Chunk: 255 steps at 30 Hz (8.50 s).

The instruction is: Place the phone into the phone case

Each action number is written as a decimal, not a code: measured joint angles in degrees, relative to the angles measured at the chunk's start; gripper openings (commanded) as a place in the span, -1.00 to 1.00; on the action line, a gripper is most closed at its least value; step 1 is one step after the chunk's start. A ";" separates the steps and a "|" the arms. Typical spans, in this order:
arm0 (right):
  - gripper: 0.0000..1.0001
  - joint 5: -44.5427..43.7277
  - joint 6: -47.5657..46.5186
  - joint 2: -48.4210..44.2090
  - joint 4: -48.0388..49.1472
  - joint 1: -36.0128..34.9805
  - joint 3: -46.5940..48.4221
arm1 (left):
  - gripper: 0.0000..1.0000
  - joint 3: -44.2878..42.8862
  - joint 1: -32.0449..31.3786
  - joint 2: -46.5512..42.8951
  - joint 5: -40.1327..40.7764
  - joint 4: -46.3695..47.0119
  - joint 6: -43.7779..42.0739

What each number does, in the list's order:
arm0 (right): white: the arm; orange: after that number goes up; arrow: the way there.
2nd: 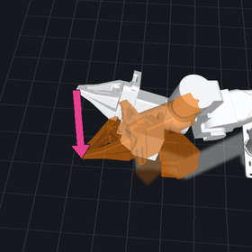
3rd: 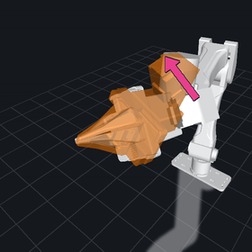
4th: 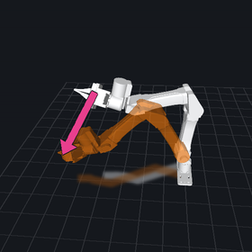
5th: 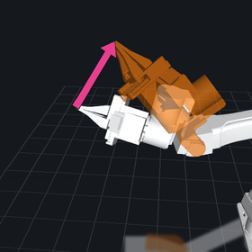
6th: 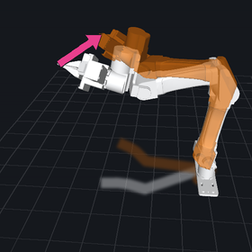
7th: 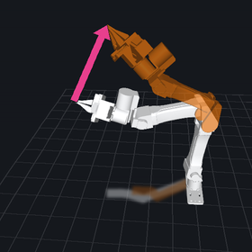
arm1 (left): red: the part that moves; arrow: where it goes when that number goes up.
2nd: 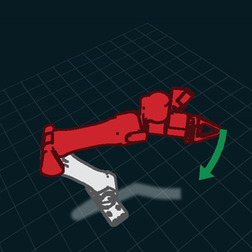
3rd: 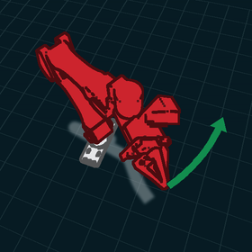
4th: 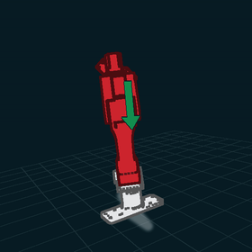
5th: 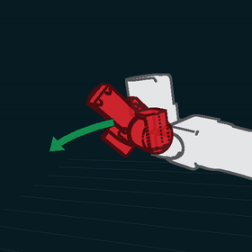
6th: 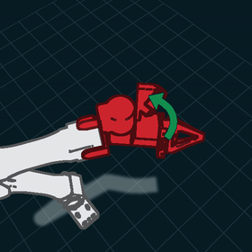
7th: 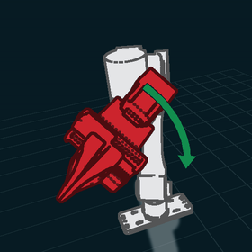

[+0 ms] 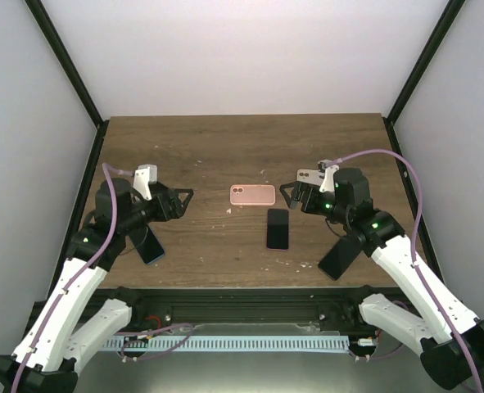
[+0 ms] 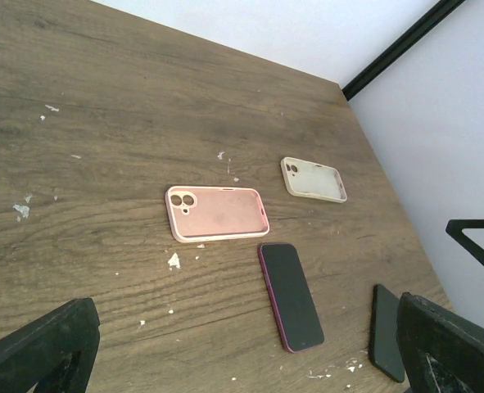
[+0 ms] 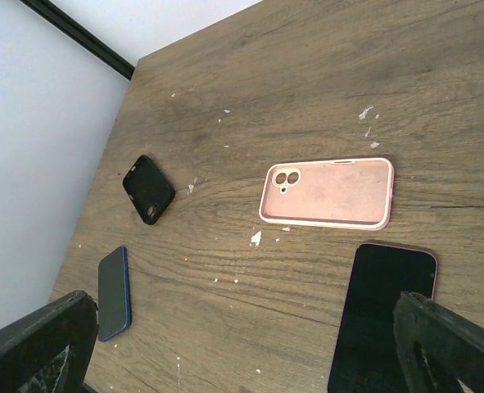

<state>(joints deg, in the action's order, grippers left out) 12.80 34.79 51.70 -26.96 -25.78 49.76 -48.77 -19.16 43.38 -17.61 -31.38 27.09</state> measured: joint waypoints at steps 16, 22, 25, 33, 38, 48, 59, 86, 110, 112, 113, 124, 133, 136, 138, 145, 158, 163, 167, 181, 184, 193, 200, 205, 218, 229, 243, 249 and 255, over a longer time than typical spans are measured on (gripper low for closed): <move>1.00 -0.94 1.70 5.09 -1.18 0.04 -0.22 | 0.98 0.22 0.00 1.81 1.88 1.75 0.04; 0.96 0.28 0.85 12.13 0.22 0.11 -6.95 | 0.97 0.98 0.00 5.84 3.87 0.81 -0.28; 0.89 1.79 0.74 15.89 1.16 0.11 -9.84 | 0.97 1.55 0.00 6.51 4.48 0.28 -0.68; 0.85 5.14 0.81 22.27 6.47 0.11 -13.22 | 0.97 2.23 0.00 4.85 6.80 -0.24 -2.34; 0.85 5.70 0.87 24.85 8.37 0.09 -13.25 | 0.97 2.40 0.00 2.58 7.93 -0.20 -3.13; 0.82 6.91 2.43 27.85 10.32 -1.49 -13.25 | 0.97 2.43 0.00 0.79 9.44 -0.22 -3.74; 0.76 7.58 8.90 30.69 15.98 -9.66 -13.42 | 0.97 2.97 0.00 -0.76 10.51 -0.46 -3.89; 0.85 13.27 -39.78 41.18 14.64 -16.63 8.33 | 0.95 3.80 0.00 -9.73 19.12 -2.23 -5.51; 0.28 16.20 -63.10 59.56 0.39 -4.76 29.05 | 0.96 4.76 0.00 -12.85 22.45 -2.21 -6.40; 0.14 15.02 -62.69 59.63 1.66 -4.72 29.05 | 0.96 4.76 0.00 -12.85 22.58 -2.21 -6.40; 0.06 14.29 -62.27 59.69 2.27 -4.74 29.05 | 0.96 4.76 0.00 -12.85 22.62 -2.21 -6.40; -0.07 9.44 -62.40 61.94 4.72 -5.77 29.00 | 0.96 4.76 0.00 -12.50 22.97 -2.23 -6.40; 0.58 13.55 -73.16 61.55 -3.06 -6.29 26.36 | 0.96 4.76 0.00 -12.52 23.41 -2.23 -6.40; 0.70 13.73 -77.55 59.65 -4.44 -6.29 22.75 | 0.96 4.76 0.00 -12.52 23.41 -2.23 -6.40; 0.85 13.84 -79.95 58.25 -4.79 -6.29 20.90 | 0.96 4.76 0.00 -12.55 23.41 -2.23 -6.40; 0.89 14.03 -85.37 57.07 -3.41 -6.32 20.41 | 0.96 4.87 0.00 -12.72 23.56 -2.23 -6.40; 0.91 14.47 -88.63 57.09 -2.29 -7.45 19.74 | 0.97 5.03 0.02 -12.98 23.58 -2.23 -6.40; 0.99 12.90 -89.09 57.33 -2.19 -7.65 19.71 | 0.97 5.05 0.00 -13.14 23.58 -2.23 -6.40; 0.95 11.41 -89.20 57.42 -2.16 -7.85 19.71 | 0.97 5.07 0.02 -13.22 23.58 -2.23 -6.40; 0.87 9.68 -89.20 58.86 -1.38 -8.24 18.67 | 0.97 5.09 0.00 -13.25 23.58 -2.21 -6.40; 0.85 8.61 -88.94 58.86 -0.15 -8.46 18.64 | 0.97 5.09 0.00 -13.25 23.58 -2.23 -6.40; 0.69 4.96 -84.52 58.58 3.15 -8.52 18.43 | 0.96 5.09 0.00 -13.16 23.56 -2.21 -6.38; 0.59 4.70 -77.53 58.31 4.11 -7.37 17.53 | 0.91 5.09 0.00 -11.74 23.56 -2.23 -5.64; 0.54 4.66 -74.86 56.89 5.64 -4.98 15.34 | 0.86 5.35 0.02 -10.10 23.10 -1.90 -3.58; 0.50 4.02 -65.53 53.94 6.16 0.70 11.89 | 0.30 5.27 0.00 14.58 15.54 6.54 11.80; 0.49 -3.06 -55.23 51.49 6.27 8.44 9.99 | 0.09 -6.51 -4.11 48.35 9.90 20.63 22.36; 0.50 -5.90 -54.10 50.21 6.27 8.79 8.50 | -0.03 -14.78 -8.37 66.47 7.15 27.15 26.75; 0.49 -6.62 -53.33 49.46 6.47 8.79 7.65 | -0.26 -18.21 -10.05 70.05 7.37 26.99 27.21; 0.49 -6.67 -53.13 48.33 6.45 8.79 6.36 | -0.63 -20.79 -10.25 71.65 9.46 24.44 26.88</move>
<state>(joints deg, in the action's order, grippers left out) 6.13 -18.35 100.03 -20.51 -16.99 56.12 -69.56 -29.41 115.02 -8.14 -6.94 53.98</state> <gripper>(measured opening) 0.780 0.285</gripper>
